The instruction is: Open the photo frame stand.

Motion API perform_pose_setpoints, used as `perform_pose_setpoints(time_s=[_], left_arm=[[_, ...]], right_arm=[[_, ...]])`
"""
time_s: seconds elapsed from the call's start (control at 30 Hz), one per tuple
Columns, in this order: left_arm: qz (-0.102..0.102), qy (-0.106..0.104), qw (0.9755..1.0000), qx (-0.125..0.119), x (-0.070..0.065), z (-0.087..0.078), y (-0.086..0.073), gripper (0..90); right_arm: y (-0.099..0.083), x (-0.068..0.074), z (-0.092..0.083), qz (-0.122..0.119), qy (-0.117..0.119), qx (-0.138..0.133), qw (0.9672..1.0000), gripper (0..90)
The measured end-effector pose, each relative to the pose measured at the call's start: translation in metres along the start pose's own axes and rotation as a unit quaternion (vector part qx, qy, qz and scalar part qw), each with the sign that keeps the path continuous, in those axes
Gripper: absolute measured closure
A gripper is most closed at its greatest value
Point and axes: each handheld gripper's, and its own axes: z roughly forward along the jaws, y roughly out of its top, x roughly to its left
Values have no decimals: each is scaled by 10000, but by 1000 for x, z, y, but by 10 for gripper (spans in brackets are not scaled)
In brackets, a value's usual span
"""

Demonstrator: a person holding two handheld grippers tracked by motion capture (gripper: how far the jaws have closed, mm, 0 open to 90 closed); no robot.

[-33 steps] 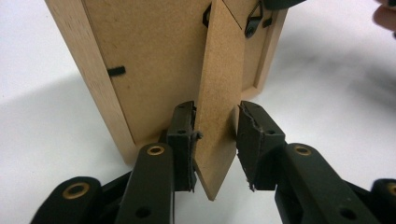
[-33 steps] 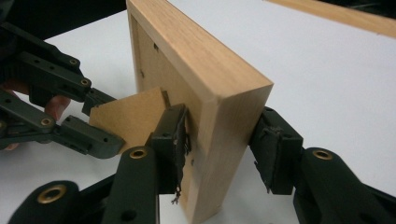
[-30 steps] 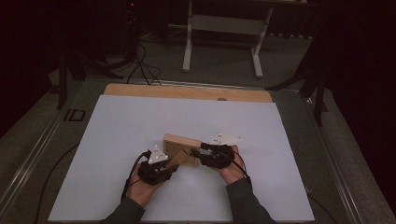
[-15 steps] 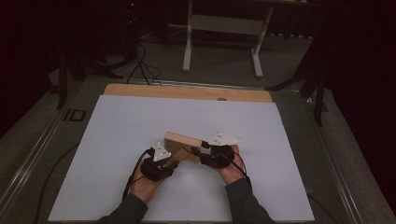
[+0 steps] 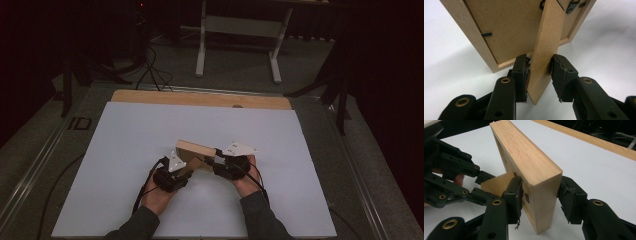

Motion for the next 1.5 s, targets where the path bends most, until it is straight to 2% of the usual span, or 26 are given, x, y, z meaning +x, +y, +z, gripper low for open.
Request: perform_pose_setpoints(time_s=[0.27, 0.67, 0.8, 1.23, 1.43, 1.5], left_arm=[[49, 118, 9999, 19, 0, 3, 0, 651], [166, 285, 9994, 94, 2, 6, 0, 646], [170, 288, 9994, 94, 1, 6, 0, 647], [-22, 120, 9999, 73, 4, 5, -2, 649], [-282, -171, 9994, -47, 10, 2, -3, 644], [-298, -240, 9993, -44, 11, 2, -3, 634]], right_arm=[[0, 4, 1, -100, -75, -46, 9999, 536], [0, 8, 2, -264, -53, -68, 9996, 521], [0, 8, 2, -221, -23, -61, 9997, 520], [-2, 7, 1, -175, 76, -30, 9998, 510], [-2, 7, 1, -185, 117, -12, 9998, 503], [-2, 7, 1, -181, 131, -7, 9998, 500]])
